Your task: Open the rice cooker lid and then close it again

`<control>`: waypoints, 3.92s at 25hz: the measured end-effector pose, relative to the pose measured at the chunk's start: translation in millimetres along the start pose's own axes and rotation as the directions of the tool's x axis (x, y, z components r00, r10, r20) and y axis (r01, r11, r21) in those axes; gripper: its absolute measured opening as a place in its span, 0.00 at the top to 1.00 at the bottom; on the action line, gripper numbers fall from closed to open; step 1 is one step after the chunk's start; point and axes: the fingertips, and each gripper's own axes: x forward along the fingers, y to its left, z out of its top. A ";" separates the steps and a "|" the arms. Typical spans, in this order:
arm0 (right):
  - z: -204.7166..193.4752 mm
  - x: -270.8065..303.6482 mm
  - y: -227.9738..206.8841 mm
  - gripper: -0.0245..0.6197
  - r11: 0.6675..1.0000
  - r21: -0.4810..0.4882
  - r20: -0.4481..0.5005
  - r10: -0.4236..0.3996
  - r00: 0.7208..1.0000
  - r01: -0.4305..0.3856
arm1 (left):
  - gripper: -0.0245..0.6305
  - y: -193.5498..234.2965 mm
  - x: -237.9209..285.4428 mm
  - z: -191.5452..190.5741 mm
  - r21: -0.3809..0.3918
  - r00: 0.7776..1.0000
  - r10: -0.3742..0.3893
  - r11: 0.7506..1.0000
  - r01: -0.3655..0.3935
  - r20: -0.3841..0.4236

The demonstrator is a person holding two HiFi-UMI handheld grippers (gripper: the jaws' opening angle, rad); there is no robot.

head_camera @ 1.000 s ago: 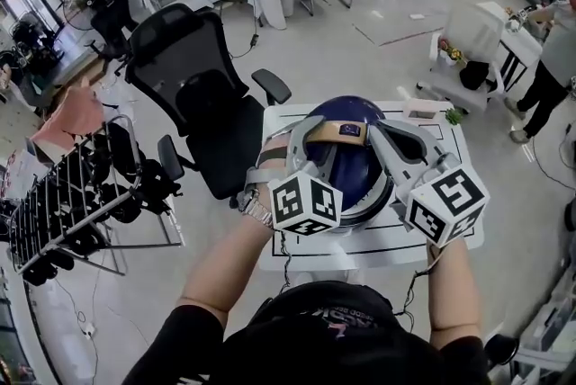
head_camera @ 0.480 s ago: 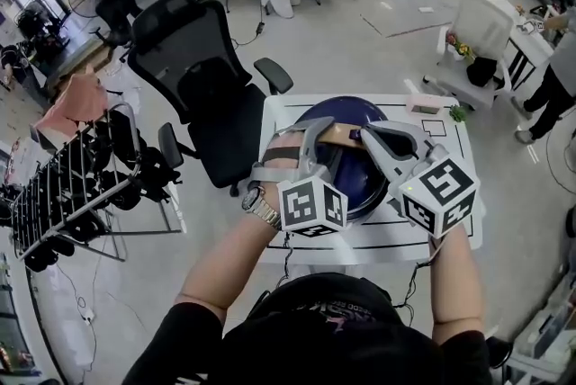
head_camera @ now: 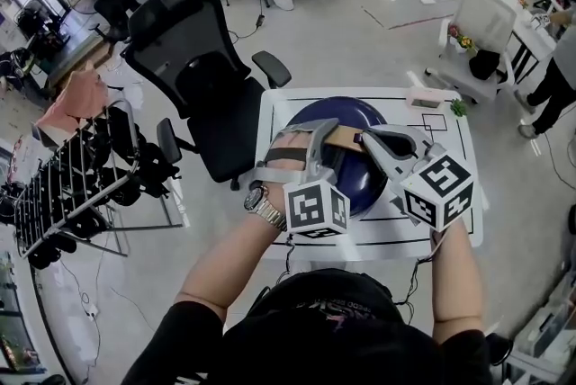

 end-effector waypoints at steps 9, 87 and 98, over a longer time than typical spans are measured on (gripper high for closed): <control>-21.3 -3.6 -12.2 0.96 0.998 0.063 0.005 0.005 1.000 -0.005 | 0.70 -14.8 12.1 4.1 0.046 0.999 -0.024 0.999 0.026 -0.032; -37.8 -25.7 -5.9 0.96 0.972 0.100 0.187 0.191 0.964 -0.212 | 0.84 -26.1 -87.9 -37.7 -0.741 0.961 0.223 0.616 -0.268 -0.162; -51.4 -57.3 72.5 0.96 0.983 0.119 0.176 0.119 0.977 -0.141 | 0.96 -65.0 -168.2 -38.0 -0.859 0.981 0.192 0.498 -0.120 -0.025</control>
